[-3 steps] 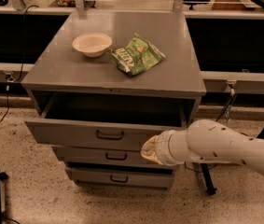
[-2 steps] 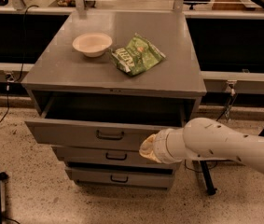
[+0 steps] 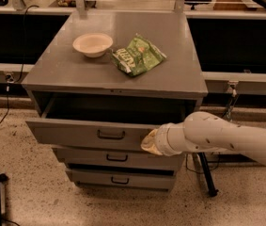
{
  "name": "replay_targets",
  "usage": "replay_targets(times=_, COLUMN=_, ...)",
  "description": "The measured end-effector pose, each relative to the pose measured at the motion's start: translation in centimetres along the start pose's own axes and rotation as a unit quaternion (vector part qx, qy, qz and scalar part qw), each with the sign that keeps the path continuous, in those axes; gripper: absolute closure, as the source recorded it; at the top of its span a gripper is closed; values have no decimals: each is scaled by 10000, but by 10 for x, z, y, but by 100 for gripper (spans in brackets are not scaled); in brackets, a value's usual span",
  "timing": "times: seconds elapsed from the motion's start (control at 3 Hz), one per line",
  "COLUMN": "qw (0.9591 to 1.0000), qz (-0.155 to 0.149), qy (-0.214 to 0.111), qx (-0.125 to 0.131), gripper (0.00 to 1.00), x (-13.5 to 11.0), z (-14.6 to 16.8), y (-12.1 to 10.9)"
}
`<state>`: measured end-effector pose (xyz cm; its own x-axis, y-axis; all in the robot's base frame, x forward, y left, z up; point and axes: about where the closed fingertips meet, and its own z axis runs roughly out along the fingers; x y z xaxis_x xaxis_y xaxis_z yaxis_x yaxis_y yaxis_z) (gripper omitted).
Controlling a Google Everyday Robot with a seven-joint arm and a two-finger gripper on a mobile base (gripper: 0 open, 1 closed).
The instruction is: Close top drawer
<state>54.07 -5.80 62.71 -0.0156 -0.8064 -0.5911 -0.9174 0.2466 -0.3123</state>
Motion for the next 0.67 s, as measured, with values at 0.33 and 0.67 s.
replay_targets(times=0.33, qw=9998, qz=119, qy=-85, qx=115, gripper=100, x=9, z=16, y=-22)
replay_targets(times=0.67, qw=9997, qz=115, qy=-108, qx=206, gripper=100, x=11, z=21, y=-31)
